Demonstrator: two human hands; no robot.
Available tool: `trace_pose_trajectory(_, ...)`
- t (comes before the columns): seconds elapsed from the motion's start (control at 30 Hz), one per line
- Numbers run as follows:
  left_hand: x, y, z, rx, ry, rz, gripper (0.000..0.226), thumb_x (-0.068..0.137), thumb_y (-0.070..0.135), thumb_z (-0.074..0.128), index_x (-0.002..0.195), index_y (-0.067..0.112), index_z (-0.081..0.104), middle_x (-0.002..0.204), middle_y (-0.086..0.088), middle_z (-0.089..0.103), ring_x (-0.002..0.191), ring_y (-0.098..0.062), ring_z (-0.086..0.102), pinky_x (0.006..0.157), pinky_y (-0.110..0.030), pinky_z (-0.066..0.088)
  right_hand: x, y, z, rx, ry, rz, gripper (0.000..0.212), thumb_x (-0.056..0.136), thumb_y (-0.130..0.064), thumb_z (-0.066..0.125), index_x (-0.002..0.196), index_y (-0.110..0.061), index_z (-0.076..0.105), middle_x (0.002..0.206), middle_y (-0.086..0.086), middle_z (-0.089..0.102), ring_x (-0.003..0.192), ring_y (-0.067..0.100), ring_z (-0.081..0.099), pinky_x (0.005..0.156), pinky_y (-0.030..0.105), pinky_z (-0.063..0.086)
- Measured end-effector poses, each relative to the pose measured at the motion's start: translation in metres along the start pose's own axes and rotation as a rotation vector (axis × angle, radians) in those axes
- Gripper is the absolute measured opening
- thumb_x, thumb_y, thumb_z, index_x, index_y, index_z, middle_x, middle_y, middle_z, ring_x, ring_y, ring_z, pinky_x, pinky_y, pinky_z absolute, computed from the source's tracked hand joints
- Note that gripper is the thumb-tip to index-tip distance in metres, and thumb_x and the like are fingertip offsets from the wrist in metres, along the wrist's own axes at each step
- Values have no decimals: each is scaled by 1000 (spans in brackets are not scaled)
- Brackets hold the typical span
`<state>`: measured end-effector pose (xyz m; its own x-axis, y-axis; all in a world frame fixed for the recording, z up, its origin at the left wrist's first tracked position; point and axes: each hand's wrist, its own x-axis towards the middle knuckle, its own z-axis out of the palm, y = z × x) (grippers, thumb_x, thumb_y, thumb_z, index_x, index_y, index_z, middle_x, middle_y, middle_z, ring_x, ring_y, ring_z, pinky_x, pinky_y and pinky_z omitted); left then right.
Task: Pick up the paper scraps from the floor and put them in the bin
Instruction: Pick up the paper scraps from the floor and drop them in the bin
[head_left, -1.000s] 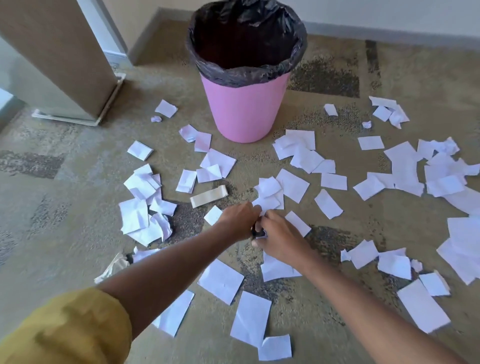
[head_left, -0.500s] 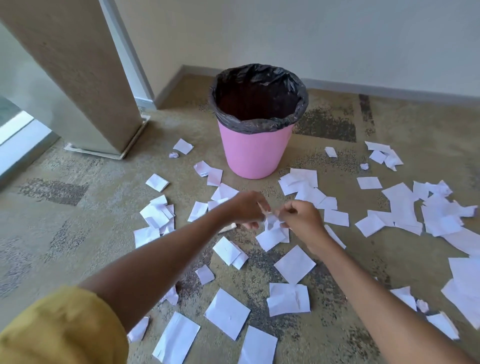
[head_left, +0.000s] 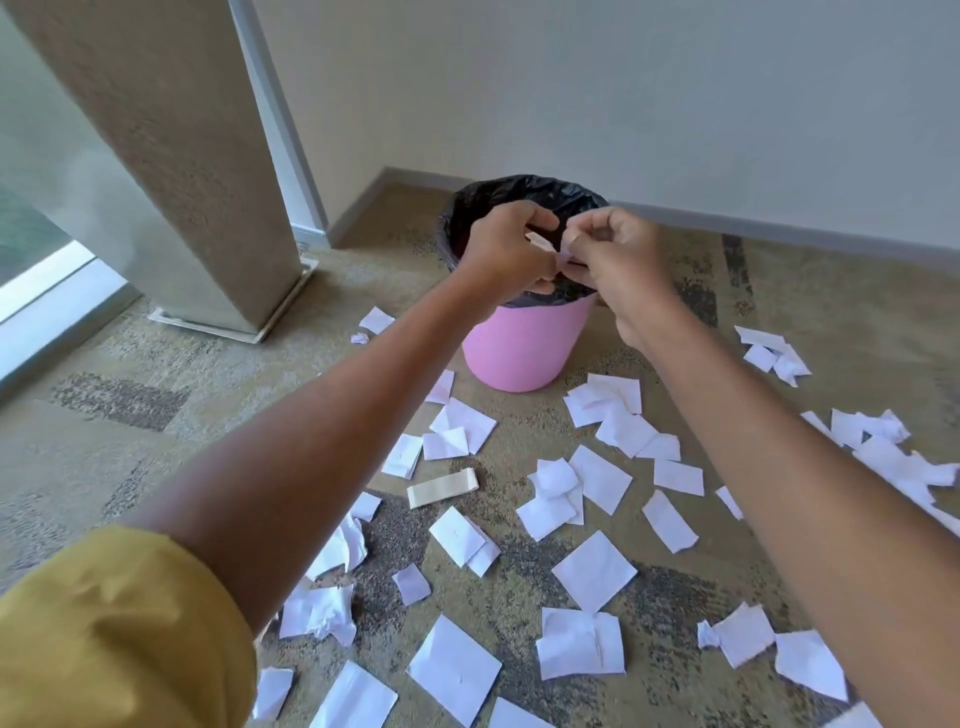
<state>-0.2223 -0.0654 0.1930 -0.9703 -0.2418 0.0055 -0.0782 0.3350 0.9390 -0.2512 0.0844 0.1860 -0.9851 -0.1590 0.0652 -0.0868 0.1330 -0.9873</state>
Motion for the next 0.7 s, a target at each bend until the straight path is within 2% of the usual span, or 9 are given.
trace_pose_trajectory(0.07,11,-5,-1,71,51,-14,56,81,-5,82,133,10,69,110,-12,68,88,-28,78,68,-39,69,15,3,6,-52,-11,39,9,99,-7,69,101,-15,74,90,0,74,86,19,78,89,45,66)
trace_pose_trajectory(0.13,17,-13,-3,128,88,-33,66,78,-8,81,139,13,67,120,-13,65,101,-31,73,72,-42,69,25,9,10,-83,-11,62,12,97,-6,69,100,-16,74,92,1,74,92,20,79,90,47,66)
trace_pose_trajectory(0.23,14,-18,-8,246,129,-15,66,78,-3,81,139,16,67,123,-10,65,105,-28,71,79,-44,68,23,17,8,-123,19,58,15,94,-9,69,100,-21,76,94,-4,71,102,19,76,90,44,67)
trace_pose_trajectory(0.33,-3,-23,-6,299,208,99,33,81,22,81,113,24,74,91,5,74,85,-16,74,73,-41,66,7,20,1,-69,79,13,14,98,-6,67,103,-14,77,95,2,72,94,20,76,78,34,68)
trace_pose_trajectory(0.4,-23,-25,1,303,205,171,13,89,33,75,92,21,72,66,5,73,61,-10,73,61,-34,61,-8,27,-3,-21,137,-21,13,97,-5,66,101,-9,78,86,6,73,73,18,74,66,31,65)
trace_pose_trajectory(0.47,-43,-34,13,304,141,166,28,96,34,65,81,11,69,59,-3,73,48,-13,71,53,-32,59,-24,44,-7,5,175,-34,10,96,-10,68,98,-7,77,76,9,73,59,16,67,58,36,62)
trace_pose_trajectory(0.57,-64,-74,37,416,10,75,39,96,33,56,75,3,69,60,-14,72,44,-18,70,54,-40,63,-52,87,-11,-14,174,35,15,100,-20,70,94,-6,74,68,7,71,54,18,62,53,36,56)
trace_pose_trajectory(0.63,-74,-111,57,554,-118,16,35,96,29,57,74,7,71,60,-10,73,52,-19,73,62,-39,65,-69,124,-13,-77,143,134,13,100,-19,71,90,-11,74,67,3,70,54,17,63,55,38,59)
trace_pose_trajectory(0.7,-83,-146,75,645,-240,-26,19,92,23,67,83,10,76,75,-9,78,73,-23,77,75,-38,64,-82,159,-15,-193,89,230,12,97,-17,71,85,-17,76,69,-1,73,58,16,66,62,44,64)
